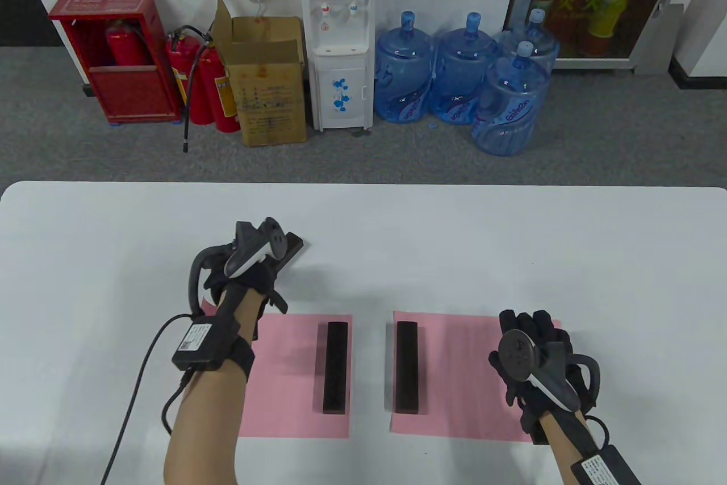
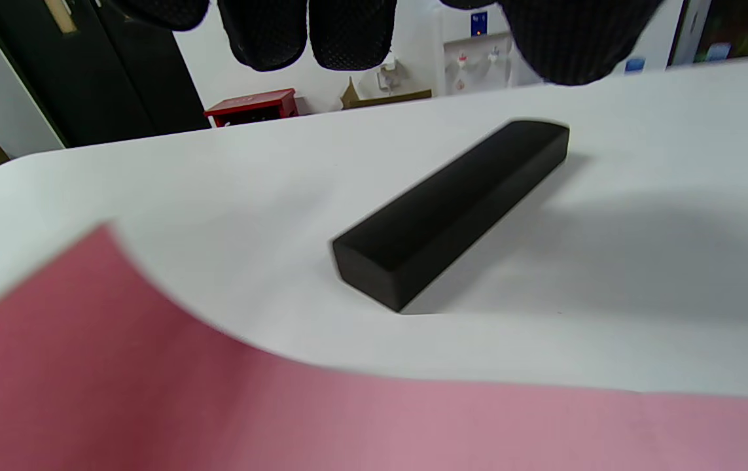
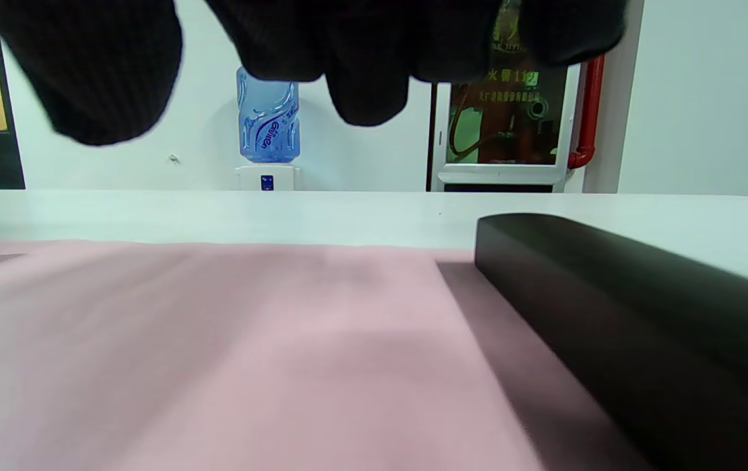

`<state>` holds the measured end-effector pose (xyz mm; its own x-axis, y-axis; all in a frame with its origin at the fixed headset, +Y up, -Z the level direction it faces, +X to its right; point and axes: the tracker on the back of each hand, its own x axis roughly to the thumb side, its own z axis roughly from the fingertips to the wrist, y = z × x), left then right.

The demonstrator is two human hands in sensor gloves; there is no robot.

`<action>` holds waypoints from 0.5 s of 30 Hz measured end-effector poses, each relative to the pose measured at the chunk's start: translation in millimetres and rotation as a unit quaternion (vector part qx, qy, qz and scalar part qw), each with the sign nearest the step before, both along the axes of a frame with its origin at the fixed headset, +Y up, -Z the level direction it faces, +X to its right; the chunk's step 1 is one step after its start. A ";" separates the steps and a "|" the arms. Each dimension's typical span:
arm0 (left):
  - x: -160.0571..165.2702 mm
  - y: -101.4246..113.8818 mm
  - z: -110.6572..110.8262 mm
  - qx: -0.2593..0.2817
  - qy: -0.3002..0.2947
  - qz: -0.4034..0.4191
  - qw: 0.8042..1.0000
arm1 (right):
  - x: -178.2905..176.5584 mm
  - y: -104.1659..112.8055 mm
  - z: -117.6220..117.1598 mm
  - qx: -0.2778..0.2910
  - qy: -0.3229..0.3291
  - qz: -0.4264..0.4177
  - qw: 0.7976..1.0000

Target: Unroll papers and secure with paperweights

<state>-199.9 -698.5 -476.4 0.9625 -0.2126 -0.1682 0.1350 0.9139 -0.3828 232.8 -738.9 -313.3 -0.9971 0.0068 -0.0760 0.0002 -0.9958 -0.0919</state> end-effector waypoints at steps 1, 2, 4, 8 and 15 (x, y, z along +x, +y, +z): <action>6.1 -8.9 -8.9 -0.007 0.000 -0.013 1.000 | 0.3 -0.5 -0.3 -0.002 0.000 0.001 1.000; 10.7 -18.4 -17.1 -0.013 0.003 -0.027 1.000 | 0.6 -1.0 -0.5 -0.003 0.001 0.002 1.000; 14.9 -34.3 -29.3 -0.018 0.013 -0.047 0.999 | 1.1 -1.2 -0.7 -0.004 0.000 0.006 1.000; 16.3 -55.7 -43.2 -0.020 0.020 -0.067 0.997 | 1.1 -0.6 -0.4 -0.004 -0.001 0.008 1.000; 17.8 -67.3 -45.7 0.005 -0.019 -0.090 0.996 | 1.7 -2.3 -1.1 -0.011 -0.004 0.010 1.000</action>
<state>-182.1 -765.8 -522.1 0.9147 -0.3809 -0.1355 0.3114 0.8775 -0.3647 234.4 -741.2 -314.3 -0.9964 -0.0147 -0.0831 0.0205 -0.9974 -0.0692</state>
